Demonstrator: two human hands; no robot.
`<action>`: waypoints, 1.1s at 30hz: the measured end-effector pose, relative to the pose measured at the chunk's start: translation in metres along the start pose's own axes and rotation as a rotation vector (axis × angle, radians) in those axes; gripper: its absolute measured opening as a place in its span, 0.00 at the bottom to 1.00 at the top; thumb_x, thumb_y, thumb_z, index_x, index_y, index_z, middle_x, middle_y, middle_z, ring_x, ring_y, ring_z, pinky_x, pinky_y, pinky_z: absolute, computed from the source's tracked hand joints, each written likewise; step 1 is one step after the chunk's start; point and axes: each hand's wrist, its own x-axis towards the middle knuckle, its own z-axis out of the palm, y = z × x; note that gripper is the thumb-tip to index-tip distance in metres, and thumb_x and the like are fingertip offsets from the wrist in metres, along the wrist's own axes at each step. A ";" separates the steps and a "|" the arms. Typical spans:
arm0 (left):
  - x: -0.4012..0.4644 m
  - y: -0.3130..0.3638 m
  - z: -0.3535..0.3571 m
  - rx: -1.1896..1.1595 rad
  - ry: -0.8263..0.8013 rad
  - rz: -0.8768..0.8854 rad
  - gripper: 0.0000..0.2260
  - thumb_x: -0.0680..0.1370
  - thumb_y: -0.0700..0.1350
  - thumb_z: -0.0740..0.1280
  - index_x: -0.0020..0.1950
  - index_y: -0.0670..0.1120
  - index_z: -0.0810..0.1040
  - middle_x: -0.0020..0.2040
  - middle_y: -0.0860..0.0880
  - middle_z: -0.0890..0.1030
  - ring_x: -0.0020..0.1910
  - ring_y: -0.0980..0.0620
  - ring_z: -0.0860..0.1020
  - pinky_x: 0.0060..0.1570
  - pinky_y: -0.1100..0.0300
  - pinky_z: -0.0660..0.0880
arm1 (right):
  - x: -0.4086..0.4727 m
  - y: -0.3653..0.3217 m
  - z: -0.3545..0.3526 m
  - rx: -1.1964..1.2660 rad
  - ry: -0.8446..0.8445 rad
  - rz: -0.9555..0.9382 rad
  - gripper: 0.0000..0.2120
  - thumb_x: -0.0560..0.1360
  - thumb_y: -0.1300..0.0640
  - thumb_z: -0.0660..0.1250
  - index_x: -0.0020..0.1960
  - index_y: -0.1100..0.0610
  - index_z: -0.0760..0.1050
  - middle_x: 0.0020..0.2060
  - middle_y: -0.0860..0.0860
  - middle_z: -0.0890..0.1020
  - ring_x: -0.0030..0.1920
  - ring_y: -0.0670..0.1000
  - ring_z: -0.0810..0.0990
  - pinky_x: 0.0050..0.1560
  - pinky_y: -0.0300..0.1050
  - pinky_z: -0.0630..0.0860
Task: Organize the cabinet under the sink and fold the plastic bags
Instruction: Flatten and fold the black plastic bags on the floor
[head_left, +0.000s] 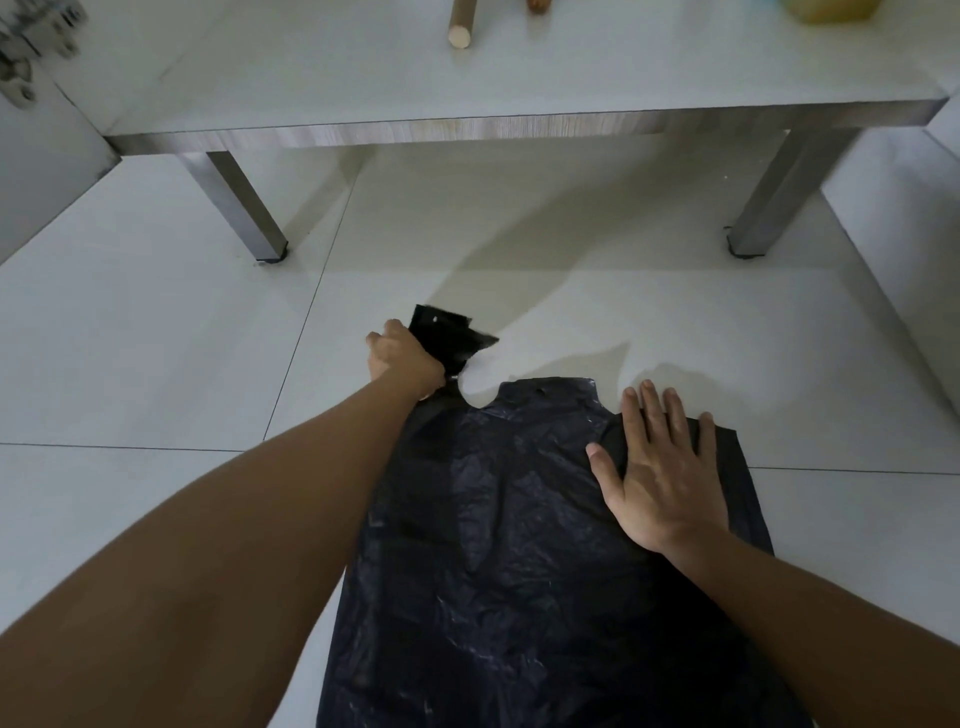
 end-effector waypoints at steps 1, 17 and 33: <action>0.000 0.001 -0.002 -0.053 -0.014 -0.044 0.34 0.67 0.37 0.77 0.68 0.40 0.64 0.63 0.39 0.70 0.60 0.39 0.74 0.58 0.49 0.76 | 0.000 0.000 0.000 0.001 -0.001 -0.002 0.40 0.77 0.32 0.37 0.81 0.55 0.48 0.80 0.54 0.49 0.79 0.57 0.47 0.77 0.62 0.45; -0.013 -0.002 -0.056 -0.744 -0.211 0.001 0.17 0.68 0.31 0.75 0.55 0.42 0.81 0.48 0.44 0.84 0.46 0.45 0.83 0.46 0.53 0.81 | 0.000 0.000 -0.001 0.014 0.001 -0.001 0.40 0.77 0.32 0.37 0.80 0.56 0.50 0.80 0.54 0.51 0.79 0.57 0.49 0.76 0.63 0.47; -0.100 -0.105 -0.009 0.413 -0.303 0.813 0.13 0.65 0.50 0.66 0.48 0.53 0.71 0.74 0.53 0.65 0.77 0.53 0.53 0.76 0.49 0.46 | 0.002 0.004 -0.009 0.064 -0.135 -0.023 0.38 0.78 0.33 0.37 0.80 0.53 0.39 0.80 0.52 0.40 0.79 0.55 0.38 0.76 0.62 0.40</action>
